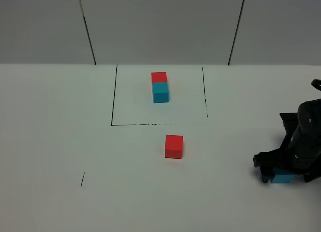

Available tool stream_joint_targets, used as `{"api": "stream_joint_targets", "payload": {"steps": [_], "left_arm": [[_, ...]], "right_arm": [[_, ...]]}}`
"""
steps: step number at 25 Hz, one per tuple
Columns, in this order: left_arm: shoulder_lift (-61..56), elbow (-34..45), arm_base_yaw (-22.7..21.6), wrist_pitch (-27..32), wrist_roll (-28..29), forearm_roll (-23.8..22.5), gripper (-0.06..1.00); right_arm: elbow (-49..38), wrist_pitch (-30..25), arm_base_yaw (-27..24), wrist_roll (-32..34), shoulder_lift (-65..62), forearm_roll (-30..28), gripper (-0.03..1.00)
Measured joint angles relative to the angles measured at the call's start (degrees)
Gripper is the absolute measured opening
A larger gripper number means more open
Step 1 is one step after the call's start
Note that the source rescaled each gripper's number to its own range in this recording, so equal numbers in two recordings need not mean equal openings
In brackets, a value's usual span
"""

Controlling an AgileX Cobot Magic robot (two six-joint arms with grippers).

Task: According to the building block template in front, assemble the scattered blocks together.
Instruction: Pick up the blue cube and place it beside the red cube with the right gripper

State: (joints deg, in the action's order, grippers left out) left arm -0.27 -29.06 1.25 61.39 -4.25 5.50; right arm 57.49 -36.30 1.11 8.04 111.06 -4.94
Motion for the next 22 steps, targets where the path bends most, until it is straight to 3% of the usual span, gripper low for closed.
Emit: {"api": "stream_joint_targets", "payload": {"steps": [9, 22], "left_arm": [[0.0, 0.0, 0.0, 0.0, 0.0, 0.0, 0.63], [0.0, 0.0, 0.0, 0.0, 0.0, 0.0, 0.63]], "right_arm": [[0.0, 0.0, 0.0, 0.1, 0.0, 0.0, 0.66], [0.0, 1.1, 0.3, 0.4, 0.1, 0.5, 0.18]]}}
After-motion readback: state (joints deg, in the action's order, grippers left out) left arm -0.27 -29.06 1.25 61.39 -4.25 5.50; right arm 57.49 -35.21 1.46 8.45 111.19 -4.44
